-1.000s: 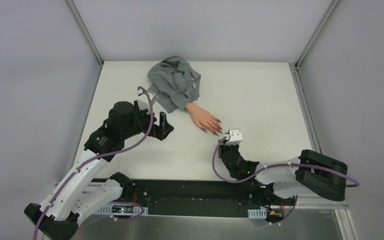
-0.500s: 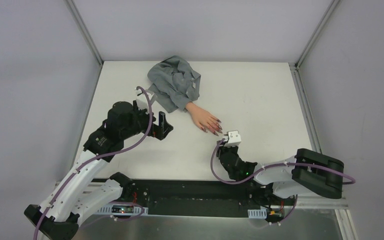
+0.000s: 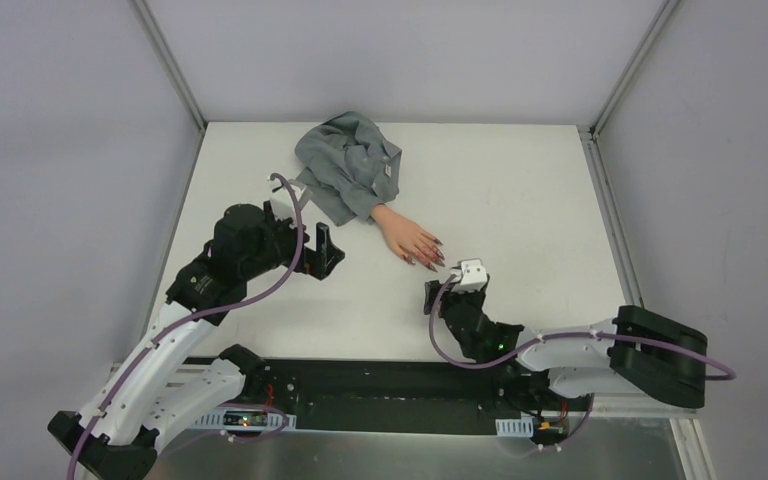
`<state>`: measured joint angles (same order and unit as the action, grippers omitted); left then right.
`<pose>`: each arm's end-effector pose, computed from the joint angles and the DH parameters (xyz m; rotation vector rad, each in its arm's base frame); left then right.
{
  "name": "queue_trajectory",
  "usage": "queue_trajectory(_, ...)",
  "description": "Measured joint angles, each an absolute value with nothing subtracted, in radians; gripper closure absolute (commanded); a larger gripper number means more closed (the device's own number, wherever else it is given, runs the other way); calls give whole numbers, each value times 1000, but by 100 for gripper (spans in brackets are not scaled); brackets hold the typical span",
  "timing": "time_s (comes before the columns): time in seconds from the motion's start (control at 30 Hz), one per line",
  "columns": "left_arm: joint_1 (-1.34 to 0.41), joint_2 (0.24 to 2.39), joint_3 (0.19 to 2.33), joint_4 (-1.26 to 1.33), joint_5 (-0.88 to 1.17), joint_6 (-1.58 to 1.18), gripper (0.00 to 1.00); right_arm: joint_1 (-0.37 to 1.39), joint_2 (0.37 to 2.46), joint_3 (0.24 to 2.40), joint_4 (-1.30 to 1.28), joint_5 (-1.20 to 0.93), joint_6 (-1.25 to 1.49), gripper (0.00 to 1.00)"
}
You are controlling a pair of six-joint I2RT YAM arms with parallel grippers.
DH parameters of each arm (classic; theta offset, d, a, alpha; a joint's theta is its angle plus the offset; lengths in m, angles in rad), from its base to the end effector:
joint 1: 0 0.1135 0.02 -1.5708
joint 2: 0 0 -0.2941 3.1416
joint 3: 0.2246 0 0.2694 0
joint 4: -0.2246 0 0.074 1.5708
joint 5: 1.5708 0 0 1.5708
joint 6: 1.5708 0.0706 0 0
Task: Paint the nails
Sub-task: Place the nail polish bottle at the center of the board, then reset both arms
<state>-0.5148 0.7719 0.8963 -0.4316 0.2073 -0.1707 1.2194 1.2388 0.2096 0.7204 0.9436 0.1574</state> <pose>0.1659 -0.1105 0.3675 0.4727 1.8667 -0.6604 0.1297 0.1877 0.1623 -0.3035 1.7250 0.1151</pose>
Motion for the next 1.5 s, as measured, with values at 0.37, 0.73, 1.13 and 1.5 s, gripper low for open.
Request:
queue_trajectory(0.37, -415, 818, 889, -432, 198, -178, 0, 1008, 930, 392, 265, 704, 218, 13)
queue_trajectory(0.73, -133, 880, 887, -432, 208, -233, 1, 493, 878, 576, -121, 322, 267, 12)
queue_trajectory(1.13, -97, 686, 884, -446, 7, -204, 0, 42, 746, 662, -349, 39, 281, 12)
queue_trajectory(1.5, -97, 499, 849, -494, -164, -174, 0, 36, 451, 691, -321, 1, 241, 12)
